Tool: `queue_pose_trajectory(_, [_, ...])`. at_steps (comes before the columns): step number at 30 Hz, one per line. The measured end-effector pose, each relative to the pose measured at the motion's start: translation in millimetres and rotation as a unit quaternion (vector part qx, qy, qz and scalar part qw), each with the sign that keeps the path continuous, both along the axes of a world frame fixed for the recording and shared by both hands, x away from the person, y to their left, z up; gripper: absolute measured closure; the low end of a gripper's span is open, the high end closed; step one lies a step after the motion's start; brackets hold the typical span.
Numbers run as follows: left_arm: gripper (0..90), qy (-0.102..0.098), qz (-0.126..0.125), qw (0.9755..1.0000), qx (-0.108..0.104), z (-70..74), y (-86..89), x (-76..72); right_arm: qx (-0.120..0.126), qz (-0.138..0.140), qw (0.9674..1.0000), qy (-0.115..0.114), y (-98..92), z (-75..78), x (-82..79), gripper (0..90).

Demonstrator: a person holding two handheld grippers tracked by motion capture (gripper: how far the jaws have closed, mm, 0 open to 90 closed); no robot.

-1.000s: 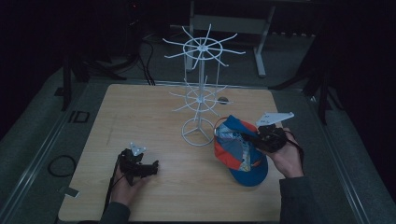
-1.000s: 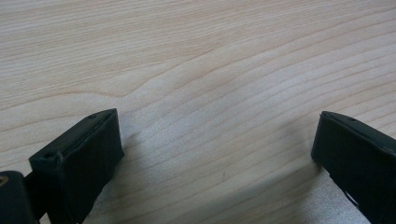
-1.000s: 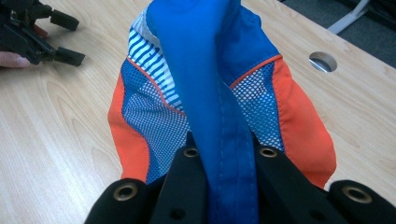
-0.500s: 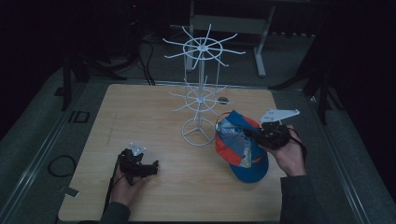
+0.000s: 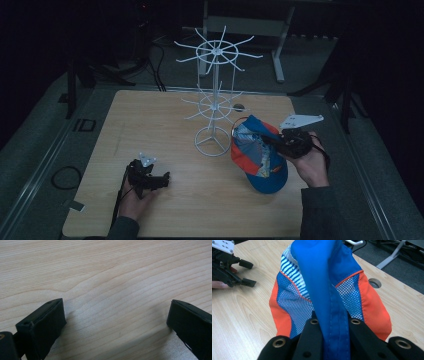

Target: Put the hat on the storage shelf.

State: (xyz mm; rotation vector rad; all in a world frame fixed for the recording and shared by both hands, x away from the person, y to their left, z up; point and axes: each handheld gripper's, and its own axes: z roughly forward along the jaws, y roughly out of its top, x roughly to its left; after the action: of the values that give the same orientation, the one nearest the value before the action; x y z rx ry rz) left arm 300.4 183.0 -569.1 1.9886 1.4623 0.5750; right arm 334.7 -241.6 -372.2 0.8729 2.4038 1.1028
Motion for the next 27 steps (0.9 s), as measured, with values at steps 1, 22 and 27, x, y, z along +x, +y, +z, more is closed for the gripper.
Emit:
queue_pose_trajectory(1, [2.2,0.0,0.0,1.0,0.0,0.0,0.0,0.0,0.0,-0.001,1.0,-0.001,-0.3,0.6,-0.1,88.3])
queue_pose_trajectory(22, [2.2,0.0,0.0,1.0,0.001,0.0,0.0,0.0,0.004,-0.011,0.9998,-0.017,-7.7,13.6,-3.0,88.4])
queue_pose_trajectory(27, [2.2,0.0,0.0,1.0,0.0,0.0,0.0,0.0,0.005,-0.012,0.9997,-0.022,-10.0,17.8,-4.0,88.4])
